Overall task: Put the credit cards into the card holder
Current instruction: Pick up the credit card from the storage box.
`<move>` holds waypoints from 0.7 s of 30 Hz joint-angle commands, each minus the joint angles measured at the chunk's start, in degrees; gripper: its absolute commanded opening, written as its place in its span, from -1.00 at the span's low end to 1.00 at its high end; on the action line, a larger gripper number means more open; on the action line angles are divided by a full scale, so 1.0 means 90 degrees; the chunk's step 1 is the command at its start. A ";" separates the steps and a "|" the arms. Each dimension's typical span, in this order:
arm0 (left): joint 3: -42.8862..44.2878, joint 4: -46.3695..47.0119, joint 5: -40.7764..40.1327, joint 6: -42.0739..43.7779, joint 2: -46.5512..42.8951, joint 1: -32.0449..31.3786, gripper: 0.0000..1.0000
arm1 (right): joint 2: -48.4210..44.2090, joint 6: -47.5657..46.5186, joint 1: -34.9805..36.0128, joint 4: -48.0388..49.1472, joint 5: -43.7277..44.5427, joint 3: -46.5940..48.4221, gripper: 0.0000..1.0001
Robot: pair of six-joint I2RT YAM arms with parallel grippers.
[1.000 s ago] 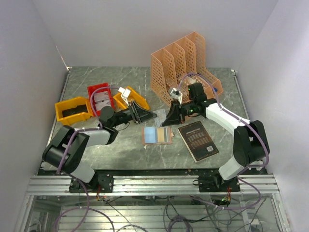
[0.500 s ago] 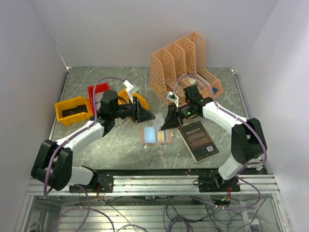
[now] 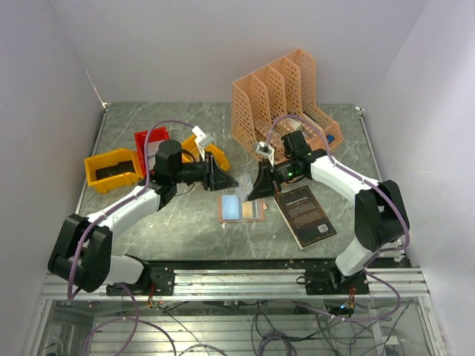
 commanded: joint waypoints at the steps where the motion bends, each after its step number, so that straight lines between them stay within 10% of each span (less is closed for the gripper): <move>1: -0.0056 0.0678 0.0276 -0.0331 0.0058 0.0013 -0.29 | 0.0043 -0.0085 0.0042 -0.0065 0.0043 0.0137 -1.00; 17: -0.0091 0.0632 0.0399 -0.0250 0.0215 -0.0015 -0.48 | 0.0092 -0.0145 0.0052 -0.0128 0.0049 0.0173 -1.00; 21: -0.0125 0.0772 0.0441 -0.0329 0.0283 -0.0013 -0.81 | 0.0089 -0.0163 0.0052 -0.0125 0.0060 0.0173 -1.00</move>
